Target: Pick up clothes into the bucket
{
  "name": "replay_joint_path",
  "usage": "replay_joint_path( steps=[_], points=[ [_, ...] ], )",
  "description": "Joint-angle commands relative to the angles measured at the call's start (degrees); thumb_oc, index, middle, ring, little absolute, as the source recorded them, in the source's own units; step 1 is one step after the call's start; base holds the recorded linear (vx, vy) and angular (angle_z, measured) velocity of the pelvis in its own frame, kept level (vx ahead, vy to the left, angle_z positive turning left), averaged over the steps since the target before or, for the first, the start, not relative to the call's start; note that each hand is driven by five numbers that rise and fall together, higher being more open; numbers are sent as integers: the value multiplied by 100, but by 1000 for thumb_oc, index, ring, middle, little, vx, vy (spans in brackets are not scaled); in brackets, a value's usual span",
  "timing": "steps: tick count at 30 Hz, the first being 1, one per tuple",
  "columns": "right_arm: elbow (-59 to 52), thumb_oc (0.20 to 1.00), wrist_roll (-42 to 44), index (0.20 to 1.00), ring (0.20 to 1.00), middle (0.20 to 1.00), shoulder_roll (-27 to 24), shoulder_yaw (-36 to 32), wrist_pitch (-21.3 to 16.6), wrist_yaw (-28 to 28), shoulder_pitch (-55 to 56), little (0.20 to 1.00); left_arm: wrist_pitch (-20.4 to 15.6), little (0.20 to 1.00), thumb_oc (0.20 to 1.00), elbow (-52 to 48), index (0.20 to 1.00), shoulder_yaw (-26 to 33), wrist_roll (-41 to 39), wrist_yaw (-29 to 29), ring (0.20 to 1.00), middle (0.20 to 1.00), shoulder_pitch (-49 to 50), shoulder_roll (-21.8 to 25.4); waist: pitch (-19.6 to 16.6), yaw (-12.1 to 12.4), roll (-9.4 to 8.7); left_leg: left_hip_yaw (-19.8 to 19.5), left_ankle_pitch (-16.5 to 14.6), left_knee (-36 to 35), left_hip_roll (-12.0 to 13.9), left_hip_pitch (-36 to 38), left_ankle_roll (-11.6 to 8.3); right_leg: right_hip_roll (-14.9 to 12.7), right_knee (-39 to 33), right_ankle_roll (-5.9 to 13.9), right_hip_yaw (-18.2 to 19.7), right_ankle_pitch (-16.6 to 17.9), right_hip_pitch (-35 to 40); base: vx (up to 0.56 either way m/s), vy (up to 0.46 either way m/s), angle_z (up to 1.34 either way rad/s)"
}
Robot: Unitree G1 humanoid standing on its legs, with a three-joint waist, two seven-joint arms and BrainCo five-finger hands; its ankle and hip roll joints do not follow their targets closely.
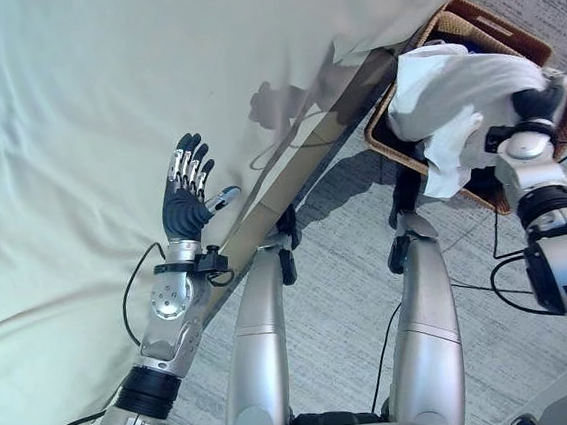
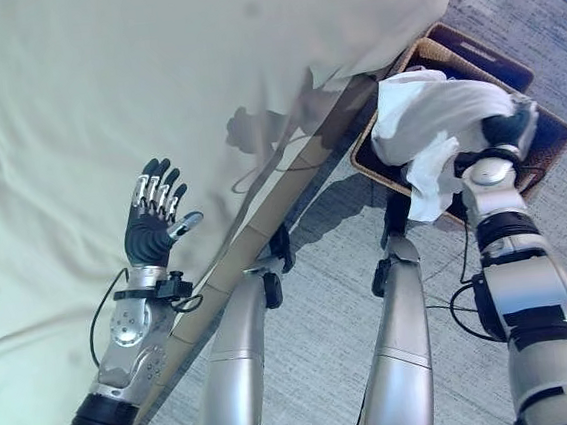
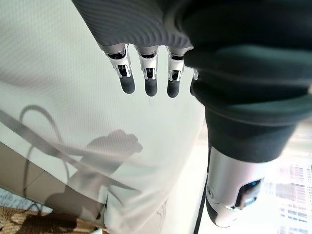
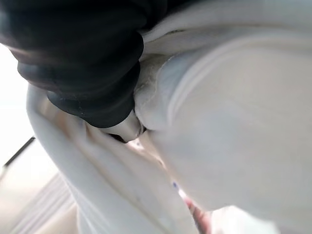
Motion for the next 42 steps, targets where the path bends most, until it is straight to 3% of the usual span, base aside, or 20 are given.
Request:
replay_joint_path(
  steps=[1,11,23,30,36,37,38,40,41,42],
  points=[
    [48,200,159,200,200,200,-411,217,53,-186,-102,200,-317,1000,1000,-728,1000,249,-46,77,1000,1000,258,-3,-127,-207,351,-113,-169,109,-40,-220,-24,-127,694,244,-86,-611,107,0,0,0],
    [2,200,-465,200,200,200,-180,704,183,123,71,200,-345,1000,1000,-704,1000,323,-48,60,1000,1000,200,-55,-143,-223,307,-104,-156,72,-28,-211,-14,-101,630,231,-96,-587,130,1,-2,-1],
    [-324,200,-2177,200,200,200,480,1765,396,377,7,200,-424,1000,1000,-664,1000,462,-34,63,1000,1000,125,-150,-124,-201,286,-102,-123,54,-35,-223,-15,-64,605,211,-108,-556,131,0,0,0],
    [38,200,-2139,200,200,200,642,1616,558,221,-212,200,-411,1000,1000,-681,1000,451,-55,135,1000,1000,44,-168,-126,-140,370,-89,-102,27,-57,-227,0,-84,629,220,-109,-563,117,0,0,0],
    [226,200,-1468,200,200,200,598,1051,535,53,-94,200,-370,1000,1000,-726,1000,446,0,164,1000,1000,-15,-138,-121,-137,378,-119,-73,-34,-80,-185,-8,-102,590,231,-160,-562,198,0,0,0],
    [224,256,-1466,256,256,256,597,1047,535,54,-90,256,-369,1000,1000,-727,1000,443,0,165,1000,1000,-15,-135,-121,-135,377,-120,-72,-37,-81,-182,-8,-102,587,231,-161,-561,202,0,0,0],
    [308,426,-1274,426,426,426,563,900,523,32,-55,426,-370,1000,1000,-705,1000,425,4,160,1000,1000,-13,-133,-121,-129,363,-124,-53,-86,-91,-134,-11,-101,544,239,-174,-541,256,0,0,0],
    [359,448,-1218,448,448,448,538,857,504,48,-27,448,-365,1000,1000,-682,1000,409,-16,134,1000,1000,-7,-131,-121,-120,360,-125,-42,-120,-95,-92,-10,-108,499,246,-182,-521,303,0,0,0],
    [365,545,-1175,545,545,545,519,819,495,45,-23,545,-374,1000,1000,-655,1000,404,-27,128,1000,1000,-1,-119,-122,-116,357,-123,-29,-162,-97,-51,-10,-105,456,250,-188,-508,342,0,0,0],
    [348,802,-1111,802,802,802,498,777,483,32,-4,802,-370,1000,1000,-642,1000,412,-24,124,1000,1000,0,-111,-135,-118,352,-123,-15,-204,-97,-10,-13,-109,414,259,-201,-491,383,0,0,0]
  ],
)
